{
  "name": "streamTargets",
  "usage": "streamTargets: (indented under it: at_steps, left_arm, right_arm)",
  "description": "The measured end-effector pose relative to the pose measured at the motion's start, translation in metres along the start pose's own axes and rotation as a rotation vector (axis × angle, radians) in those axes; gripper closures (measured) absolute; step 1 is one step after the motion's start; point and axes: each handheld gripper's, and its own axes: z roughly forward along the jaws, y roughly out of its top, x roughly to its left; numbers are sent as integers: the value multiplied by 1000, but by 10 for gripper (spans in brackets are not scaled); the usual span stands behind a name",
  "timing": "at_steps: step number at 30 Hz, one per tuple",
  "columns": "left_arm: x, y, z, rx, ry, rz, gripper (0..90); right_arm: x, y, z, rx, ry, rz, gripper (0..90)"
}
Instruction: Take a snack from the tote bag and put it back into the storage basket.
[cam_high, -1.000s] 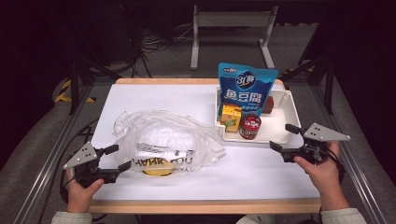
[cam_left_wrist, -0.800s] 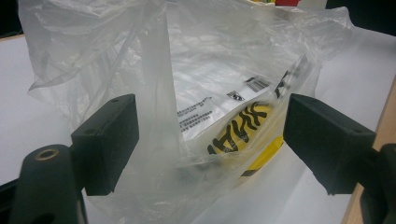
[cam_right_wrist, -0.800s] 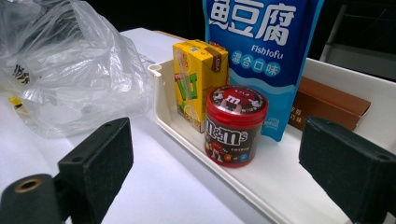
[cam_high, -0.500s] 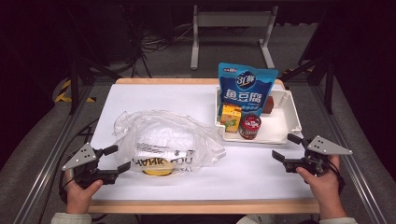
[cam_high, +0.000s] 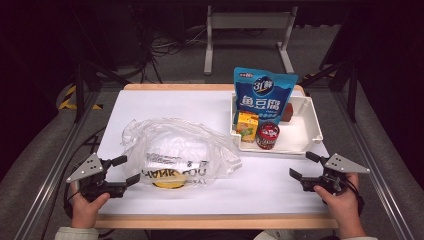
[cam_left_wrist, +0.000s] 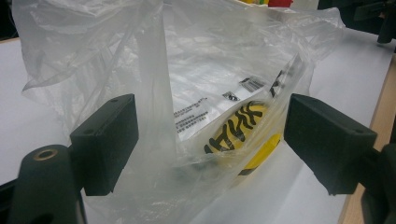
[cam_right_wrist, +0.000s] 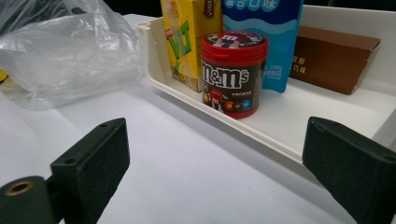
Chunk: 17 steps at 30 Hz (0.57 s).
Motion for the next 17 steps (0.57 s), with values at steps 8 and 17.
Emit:
streamTargets:
  at_steps: [8, 17]
  left_arm:
    - [0, -1, 1, 5, -1, -3, 186]
    - [1, -1, 1, 1, 0, -8, 186]
  right_arm:
    - [-3, -7, 5, 5, 4, 21, 80]
    - [-1, -5, 4, -7, -4, 4, 80]
